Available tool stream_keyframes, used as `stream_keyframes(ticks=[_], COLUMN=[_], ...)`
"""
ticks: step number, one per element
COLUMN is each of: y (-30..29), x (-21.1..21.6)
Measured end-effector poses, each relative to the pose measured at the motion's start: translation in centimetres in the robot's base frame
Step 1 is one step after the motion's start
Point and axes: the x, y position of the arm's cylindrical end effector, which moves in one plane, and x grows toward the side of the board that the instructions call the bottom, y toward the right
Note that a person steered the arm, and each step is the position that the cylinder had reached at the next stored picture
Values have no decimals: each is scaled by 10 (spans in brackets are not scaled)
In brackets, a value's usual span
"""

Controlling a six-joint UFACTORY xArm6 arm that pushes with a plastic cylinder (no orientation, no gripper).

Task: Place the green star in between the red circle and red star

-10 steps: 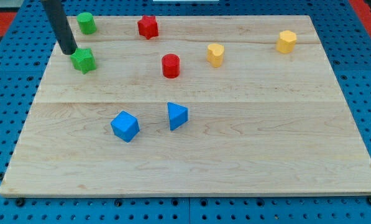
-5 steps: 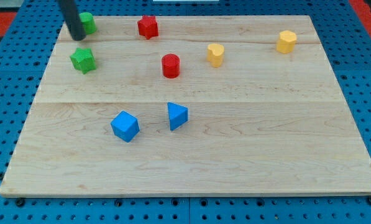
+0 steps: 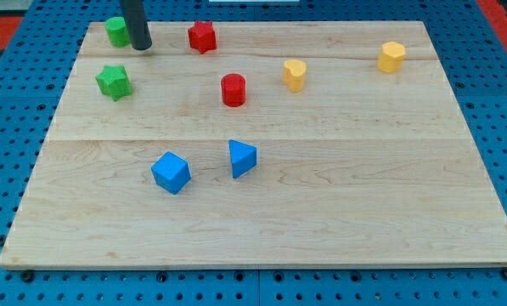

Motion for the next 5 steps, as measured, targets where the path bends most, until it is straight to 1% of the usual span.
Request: stream_keyframes(ticks=[1, 2, 3, 5], y=[-3, -15, -33, -61], x=[22, 58, 79, 86])
